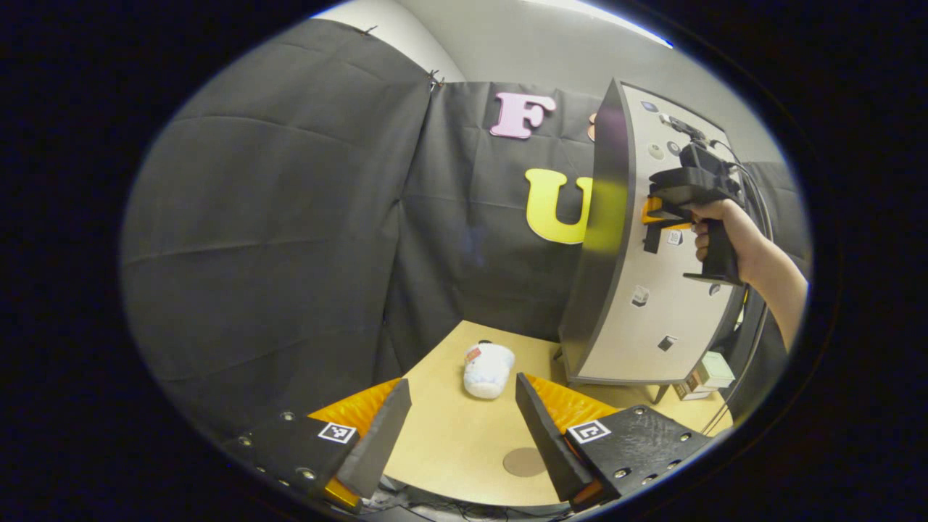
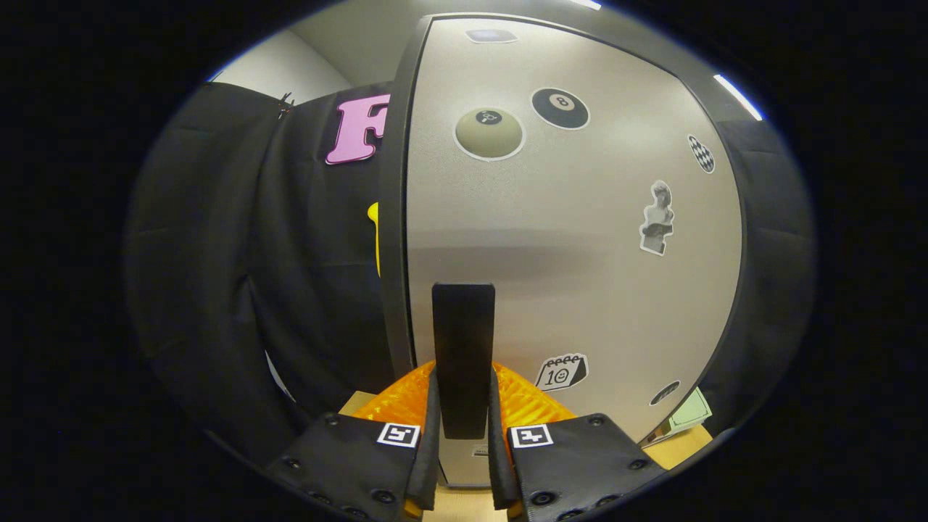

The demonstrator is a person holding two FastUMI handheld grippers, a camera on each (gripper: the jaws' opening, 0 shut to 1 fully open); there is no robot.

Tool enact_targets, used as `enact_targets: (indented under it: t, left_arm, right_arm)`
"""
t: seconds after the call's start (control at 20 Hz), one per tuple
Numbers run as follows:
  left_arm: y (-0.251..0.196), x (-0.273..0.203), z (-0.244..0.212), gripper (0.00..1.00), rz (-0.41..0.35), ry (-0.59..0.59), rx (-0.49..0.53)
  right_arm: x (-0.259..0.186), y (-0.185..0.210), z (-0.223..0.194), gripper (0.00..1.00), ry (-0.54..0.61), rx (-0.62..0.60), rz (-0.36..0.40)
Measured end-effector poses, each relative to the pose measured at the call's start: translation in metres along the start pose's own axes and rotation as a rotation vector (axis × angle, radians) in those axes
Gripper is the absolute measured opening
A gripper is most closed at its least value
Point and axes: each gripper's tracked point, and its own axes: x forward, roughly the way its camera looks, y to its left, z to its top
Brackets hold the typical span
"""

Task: Open the cabinet door with the right hand, grasp the bottle in the cabinet with the left hand and place it on the coaster, then close the cabinet door with the right hand.

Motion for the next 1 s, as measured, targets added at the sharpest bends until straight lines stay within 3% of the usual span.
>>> enact_targets:
  t: [0.05,0.15,0.65,1.0]
  left_arm:
    - [0.001,-0.002,-0.002,0.89,0.002,0.004,-0.004]
    - [0.001,-0.004,-0.007,0.88,0.001,0.017,-0.012]
    - [-0.038,-0.012,0.010,0.89,-0.044,-0.001,0.062]
    - [-0.063,-0.029,0.009,0.88,-0.060,-0.008,0.058]
  right_arm:
    - [-0.003,0.001,0.001,0.24,0.008,0.009,0.020]
    - [-0.004,0.001,0.000,0.20,0.019,0.001,0.050]
    - [-0.028,-0.001,-0.004,0.20,0.017,-0.037,0.190]
    - [-0.043,-0.009,-0.006,0.20,0.019,-0.013,0.300]
